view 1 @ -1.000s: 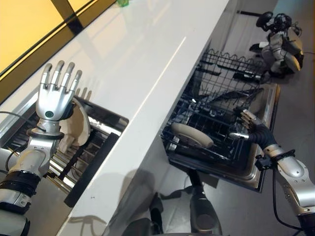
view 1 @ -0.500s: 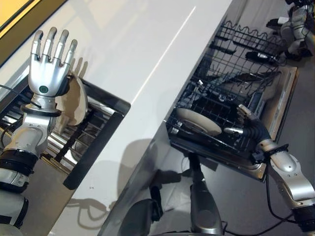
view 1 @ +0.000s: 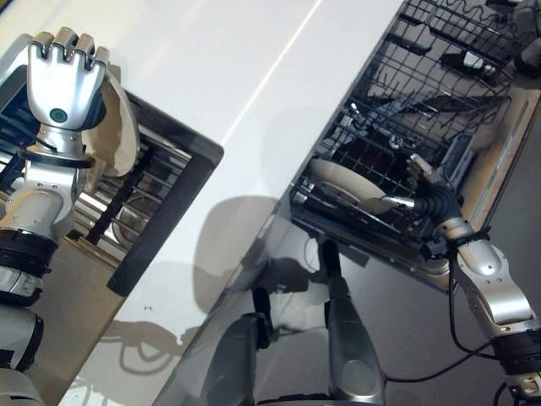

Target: Pick up plates and place into dishwasher.

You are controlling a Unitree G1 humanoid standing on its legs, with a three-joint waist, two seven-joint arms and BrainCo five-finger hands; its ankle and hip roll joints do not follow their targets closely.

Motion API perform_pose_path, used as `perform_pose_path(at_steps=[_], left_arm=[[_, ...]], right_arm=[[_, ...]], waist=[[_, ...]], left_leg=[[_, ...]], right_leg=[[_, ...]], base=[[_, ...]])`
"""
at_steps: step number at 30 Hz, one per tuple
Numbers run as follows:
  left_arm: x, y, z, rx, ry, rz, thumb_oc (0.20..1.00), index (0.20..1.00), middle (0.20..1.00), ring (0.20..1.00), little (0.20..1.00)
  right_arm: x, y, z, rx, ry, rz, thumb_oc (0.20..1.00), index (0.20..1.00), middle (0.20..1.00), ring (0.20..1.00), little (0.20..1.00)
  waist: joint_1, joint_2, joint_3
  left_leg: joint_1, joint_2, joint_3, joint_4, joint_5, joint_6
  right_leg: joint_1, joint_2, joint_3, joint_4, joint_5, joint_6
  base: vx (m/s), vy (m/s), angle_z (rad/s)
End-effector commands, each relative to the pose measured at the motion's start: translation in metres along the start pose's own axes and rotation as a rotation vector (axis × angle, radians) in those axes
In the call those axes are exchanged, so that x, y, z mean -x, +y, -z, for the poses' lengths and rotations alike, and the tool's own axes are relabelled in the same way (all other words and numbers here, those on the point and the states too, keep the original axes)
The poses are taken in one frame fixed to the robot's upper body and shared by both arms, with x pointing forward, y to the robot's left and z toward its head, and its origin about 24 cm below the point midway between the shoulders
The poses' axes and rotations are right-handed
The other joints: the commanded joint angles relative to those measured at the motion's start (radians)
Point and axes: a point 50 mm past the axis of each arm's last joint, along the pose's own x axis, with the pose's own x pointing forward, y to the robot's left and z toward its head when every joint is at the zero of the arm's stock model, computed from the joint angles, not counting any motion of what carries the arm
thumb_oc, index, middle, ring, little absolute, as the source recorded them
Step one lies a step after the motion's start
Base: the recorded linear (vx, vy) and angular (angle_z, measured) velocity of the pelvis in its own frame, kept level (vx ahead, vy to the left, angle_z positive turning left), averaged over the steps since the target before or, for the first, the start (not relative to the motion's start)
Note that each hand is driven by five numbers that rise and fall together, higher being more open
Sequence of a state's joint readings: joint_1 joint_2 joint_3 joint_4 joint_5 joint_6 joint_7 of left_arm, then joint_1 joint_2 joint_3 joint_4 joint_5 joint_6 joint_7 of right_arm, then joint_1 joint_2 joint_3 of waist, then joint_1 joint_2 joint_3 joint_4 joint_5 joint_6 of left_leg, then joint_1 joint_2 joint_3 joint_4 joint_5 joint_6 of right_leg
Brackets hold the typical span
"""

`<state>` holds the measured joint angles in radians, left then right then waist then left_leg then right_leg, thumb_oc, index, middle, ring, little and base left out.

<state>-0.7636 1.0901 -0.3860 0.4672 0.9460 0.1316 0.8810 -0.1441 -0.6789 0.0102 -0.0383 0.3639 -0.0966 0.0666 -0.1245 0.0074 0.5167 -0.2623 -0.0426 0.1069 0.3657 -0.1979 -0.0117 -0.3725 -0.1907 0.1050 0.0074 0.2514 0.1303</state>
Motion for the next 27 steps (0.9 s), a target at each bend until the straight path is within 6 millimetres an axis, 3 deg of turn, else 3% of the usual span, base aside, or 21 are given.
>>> perform_pose_path(at_steps=[1, 11, 17, 27], left_arm=[[0.014, -0.006, 0.022, -0.059, 0.01, 0.097, 0.2, 0.2, 0.2, 0.2, 0.2], [0.03, -0.007, 0.023, -0.034, 0.037, 0.105, 0.2, 0.2, 0.2, 0.2, 0.2], [0.051, -0.004, 0.041, -0.051, 0.283, -0.021, 0.2, 0.2, 0.2, 0.2, 0.2], [0.078, 0.005, 0.048, 0.06, 0.564, -0.172, 0.2, 0.2, 0.2, 0.2, 0.2]], right_arm=[[-0.005, -0.018, -0.037, 0.061, -0.175, 0.045, 1.0, 1.0, 1.0, 1.0, 1.0], [0.002, -0.024, -0.029, 0.058, -0.14, 0.047, 1.0, 1.0, 1.0, 1.0, 1.0], [0.009, -0.025, -0.021, 0.043, -0.106, 0.052, 1.0, 1.0, 1.0, 1.0, 1.0], [0.024, -0.02, 0.0, -0.006, -0.001, 0.057, 1.0, 1.0, 1.0, 1.0, 1.0]], waist=[[0.016, 0.01, 0.003], [0.013, 0.017, -0.015], [0.016, 0.013, -0.047], [0.035, -0.006, -0.152]], left_leg=[[-0.01, -0.016, -0.028, -0.157, 0.146, 0.033], [0.041, -0.019, -0.042, -0.175, 0.147, 0.028], [0.083, -0.023, -0.051, -0.19, 0.146, 0.027], [0.207, -0.026, -0.079, -0.254, 0.15, 0.019]], right_leg=[[0.061, -0.023, -0.03, 0.088, -0.105, 0.058], [0.094, -0.026, -0.037, 0.089, -0.11, 0.054], [0.131, -0.03, -0.044, 0.08, -0.115, 0.053], [0.257, -0.03, -0.075, 0.05, -0.141, 0.053]], base=[[0.0, 0.0, 0.0], [0.01, -0.002, -0.05], [0.04, -0.01, -0.01], [0.11, -0.032, 0.07]])
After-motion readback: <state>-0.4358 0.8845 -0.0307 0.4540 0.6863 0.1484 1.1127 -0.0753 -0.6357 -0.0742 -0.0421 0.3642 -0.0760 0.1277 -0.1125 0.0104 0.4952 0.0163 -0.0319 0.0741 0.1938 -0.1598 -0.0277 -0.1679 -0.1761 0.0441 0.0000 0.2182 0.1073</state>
